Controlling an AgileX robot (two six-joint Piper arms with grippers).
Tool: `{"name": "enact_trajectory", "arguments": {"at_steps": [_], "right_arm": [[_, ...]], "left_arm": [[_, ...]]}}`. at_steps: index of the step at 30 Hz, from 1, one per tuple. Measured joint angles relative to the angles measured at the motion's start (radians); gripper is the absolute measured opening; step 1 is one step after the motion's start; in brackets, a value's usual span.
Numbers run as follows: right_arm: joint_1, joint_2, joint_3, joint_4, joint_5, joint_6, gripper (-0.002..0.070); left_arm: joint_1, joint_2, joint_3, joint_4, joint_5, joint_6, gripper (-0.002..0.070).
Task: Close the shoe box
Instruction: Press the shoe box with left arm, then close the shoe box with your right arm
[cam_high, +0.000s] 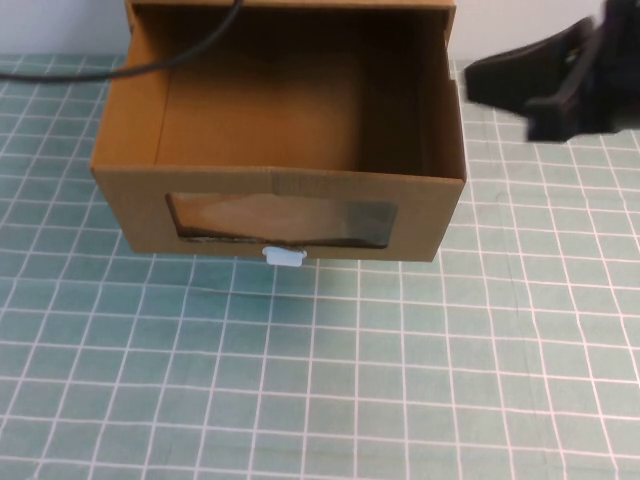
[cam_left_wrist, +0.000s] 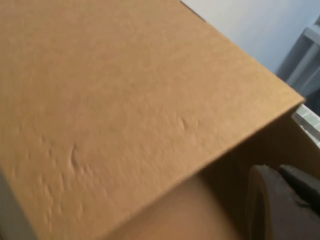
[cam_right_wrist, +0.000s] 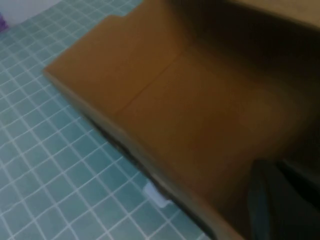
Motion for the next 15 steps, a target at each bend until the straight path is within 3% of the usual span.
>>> {"name": "enact_trajectory", "arguments": {"at_steps": [7, 15], "right_arm": [[0.218, 0.008, 0.007, -0.087, -0.101, -0.015, -0.0014], [0.4, 0.07, 0.007, -0.182, -0.197, -0.017, -0.0014]], "left_arm": [[0.0, 0.22, -0.244, -0.069, 0.045, -0.024, -0.0005], [0.0, 0.369, -0.33, -0.101, 0.077, -0.086, -0.0005]]}}
